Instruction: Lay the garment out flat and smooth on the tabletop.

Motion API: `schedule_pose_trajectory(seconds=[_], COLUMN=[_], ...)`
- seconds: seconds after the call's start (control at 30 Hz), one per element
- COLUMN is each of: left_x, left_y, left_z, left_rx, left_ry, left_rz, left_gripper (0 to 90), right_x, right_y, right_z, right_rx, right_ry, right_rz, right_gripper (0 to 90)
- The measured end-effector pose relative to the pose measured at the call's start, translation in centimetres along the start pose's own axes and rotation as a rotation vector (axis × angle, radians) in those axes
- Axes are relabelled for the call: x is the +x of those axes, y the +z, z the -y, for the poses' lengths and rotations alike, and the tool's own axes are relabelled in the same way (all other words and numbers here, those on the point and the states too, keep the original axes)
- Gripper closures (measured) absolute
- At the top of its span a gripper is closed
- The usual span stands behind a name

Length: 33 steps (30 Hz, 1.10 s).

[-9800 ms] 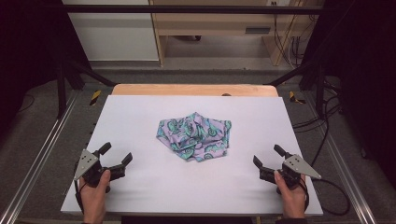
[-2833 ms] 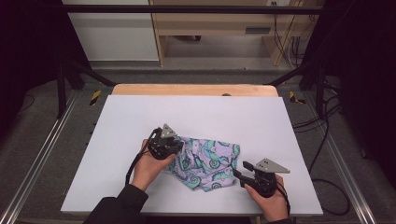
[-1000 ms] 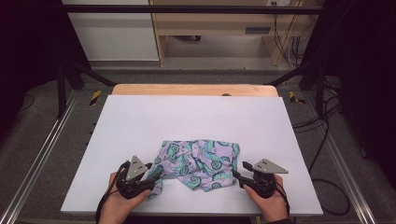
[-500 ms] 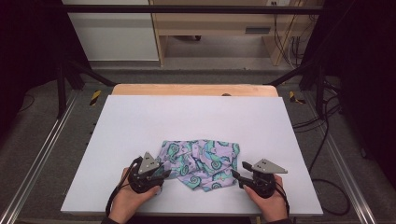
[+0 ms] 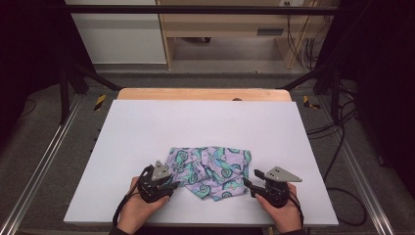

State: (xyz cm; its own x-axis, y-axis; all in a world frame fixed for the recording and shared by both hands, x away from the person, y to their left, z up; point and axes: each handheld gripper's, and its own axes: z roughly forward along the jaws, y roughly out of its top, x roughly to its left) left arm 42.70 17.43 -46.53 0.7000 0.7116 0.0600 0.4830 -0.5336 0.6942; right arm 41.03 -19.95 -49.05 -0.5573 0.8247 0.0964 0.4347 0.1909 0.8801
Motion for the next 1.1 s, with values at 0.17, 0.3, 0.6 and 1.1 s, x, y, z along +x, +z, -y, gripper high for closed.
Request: schedule_pose_trajectory(seconds=[0.17,0.3,0.6,1.1], left_x=[0.3,0.1,1.0,5.3], left_y=[0.5,0.6,-1.3,-0.2], left_z=[0.0,0.0,-1.3,-0.6], left_rx=[0.000,-0.015,-0.122,-0.251], left_ry=[-0.005,0.007,-0.022,-0.165], left_rz=[-0.002,0.069,0.001,-0.033], left_gripper=[55.8,69.1,85.8,86.3], right_x=[0.0,0.0,0.0,2.4], right_y=[0.0,0.0,0.0,0.3], right_z=[0.0,0.0,0.0,-0.9], right_rx=[0.000,0.001,-0.004,0.015], right_ry=[-0.002,-0.003,0.001,-0.055], right_rz=[-0.002,-0.003,-0.005,-0.034], right_gripper=[43.5,43.5,43.0,44.2])
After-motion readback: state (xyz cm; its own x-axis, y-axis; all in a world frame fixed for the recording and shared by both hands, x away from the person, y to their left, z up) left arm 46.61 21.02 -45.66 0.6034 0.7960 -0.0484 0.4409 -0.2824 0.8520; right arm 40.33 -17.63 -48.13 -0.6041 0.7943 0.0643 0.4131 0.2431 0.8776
